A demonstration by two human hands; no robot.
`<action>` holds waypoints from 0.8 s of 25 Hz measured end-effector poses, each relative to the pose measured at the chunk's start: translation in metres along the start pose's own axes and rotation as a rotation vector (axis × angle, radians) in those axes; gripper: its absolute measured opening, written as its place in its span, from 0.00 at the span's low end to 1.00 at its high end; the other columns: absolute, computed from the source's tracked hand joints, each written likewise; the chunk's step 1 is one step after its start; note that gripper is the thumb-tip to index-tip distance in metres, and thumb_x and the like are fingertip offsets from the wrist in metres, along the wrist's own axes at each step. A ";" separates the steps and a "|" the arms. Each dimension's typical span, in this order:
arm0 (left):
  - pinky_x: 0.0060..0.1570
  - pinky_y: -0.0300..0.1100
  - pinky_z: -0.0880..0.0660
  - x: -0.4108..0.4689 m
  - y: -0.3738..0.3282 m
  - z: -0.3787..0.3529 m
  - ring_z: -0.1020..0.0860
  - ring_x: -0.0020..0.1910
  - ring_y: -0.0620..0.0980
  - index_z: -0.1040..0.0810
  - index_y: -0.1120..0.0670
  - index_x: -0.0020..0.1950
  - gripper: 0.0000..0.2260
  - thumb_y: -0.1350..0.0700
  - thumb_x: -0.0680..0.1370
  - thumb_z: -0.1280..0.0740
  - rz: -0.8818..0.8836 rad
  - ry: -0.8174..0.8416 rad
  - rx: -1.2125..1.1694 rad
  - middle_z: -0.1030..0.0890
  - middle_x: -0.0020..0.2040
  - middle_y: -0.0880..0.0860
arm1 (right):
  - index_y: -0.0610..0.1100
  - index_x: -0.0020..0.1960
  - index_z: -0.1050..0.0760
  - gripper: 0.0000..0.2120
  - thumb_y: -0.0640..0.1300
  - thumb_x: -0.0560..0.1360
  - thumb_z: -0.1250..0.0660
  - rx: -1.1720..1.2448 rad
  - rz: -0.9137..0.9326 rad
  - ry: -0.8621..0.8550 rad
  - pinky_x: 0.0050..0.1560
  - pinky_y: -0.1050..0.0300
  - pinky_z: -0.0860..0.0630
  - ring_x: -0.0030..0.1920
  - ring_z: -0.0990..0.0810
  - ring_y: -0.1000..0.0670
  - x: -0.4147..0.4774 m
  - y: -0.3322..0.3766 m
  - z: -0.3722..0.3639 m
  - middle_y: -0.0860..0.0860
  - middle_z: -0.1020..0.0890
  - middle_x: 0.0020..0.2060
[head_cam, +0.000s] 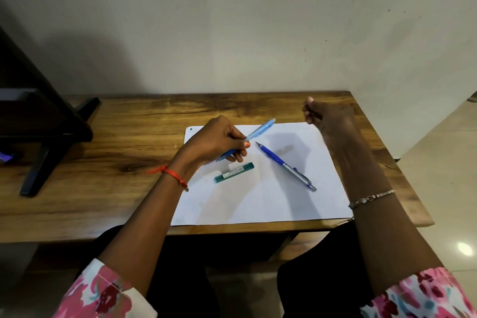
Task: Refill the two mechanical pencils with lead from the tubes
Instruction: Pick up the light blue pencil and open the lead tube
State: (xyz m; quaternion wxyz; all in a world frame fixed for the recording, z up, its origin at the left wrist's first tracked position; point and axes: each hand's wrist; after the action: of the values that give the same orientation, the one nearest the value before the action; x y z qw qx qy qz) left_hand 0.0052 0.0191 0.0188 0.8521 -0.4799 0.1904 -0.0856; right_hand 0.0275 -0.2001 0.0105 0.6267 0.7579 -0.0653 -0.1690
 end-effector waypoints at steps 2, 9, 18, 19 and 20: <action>0.33 0.35 0.21 -0.001 0.003 0.005 0.21 0.26 0.42 0.20 0.67 0.49 0.07 0.64 0.75 0.34 -0.001 -0.046 -0.041 0.19 0.33 0.54 | 0.32 0.38 0.22 0.08 0.34 0.74 0.33 -0.265 0.041 0.072 0.33 0.60 0.22 0.27 0.23 0.51 -0.001 -0.002 0.010 0.42 0.21 0.31; 0.34 0.36 0.22 0.008 0.005 0.004 0.22 0.23 0.40 0.21 0.67 0.49 0.08 0.64 0.76 0.35 -0.019 -0.126 0.005 0.20 0.35 0.56 | 0.30 0.44 0.19 0.06 0.30 0.67 0.28 -1.154 0.044 0.284 0.36 0.59 0.24 0.29 0.23 0.50 -0.009 -0.010 -0.004 0.40 0.18 0.36; 0.45 0.42 0.29 0.021 0.008 -0.001 0.25 0.42 0.48 0.19 0.61 0.55 0.11 0.59 0.75 0.33 -0.148 -0.269 0.334 0.19 0.48 0.57 | 0.31 0.47 0.18 0.07 0.29 0.70 0.32 -1.096 0.061 0.262 0.32 0.68 0.26 0.19 0.25 0.60 -0.006 -0.007 0.009 0.40 0.18 0.37; 0.45 0.41 0.31 0.024 0.010 -0.002 0.27 0.45 0.48 0.20 0.60 0.57 0.12 0.59 0.75 0.32 -0.153 -0.287 0.367 0.21 0.51 0.56 | 0.32 0.48 0.19 0.08 0.28 0.70 0.31 -1.101 0.047 0.271 0.31 0.68 0.26 0.22 0.24 0.57 -0.006 -0.007 0.009 0.40 0.19 0.37; 0.46 0.41 0.32 0.028 0.012 -0.003 0.27 0.47 0.48 0.21 0.60 0.58 0.13 0.59 0.75 0.32 -0.159 -0.297 0.392 0.22 0.53 0.56 | 0.32 0.48 0.19 0.08 0.27 0.69 0.31 -1.097 0.039 0.273 0.30 0.67 0.25 0.25 0.23 0.54 -0.007 -0.006 0.009 0.38 0.19 0.38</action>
State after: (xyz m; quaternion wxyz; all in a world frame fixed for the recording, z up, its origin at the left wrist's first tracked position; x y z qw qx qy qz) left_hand 0.0288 0.0142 0.0006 0.9381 -0.3264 0.0045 -0.1162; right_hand 0.0177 -0.2050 0.0042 0.9346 0.3347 0.0996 -0.0672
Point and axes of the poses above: each hand's wrist, its own x-axis towards the middle knuckle, its own z-axis out of the back of the hand, y = z × x
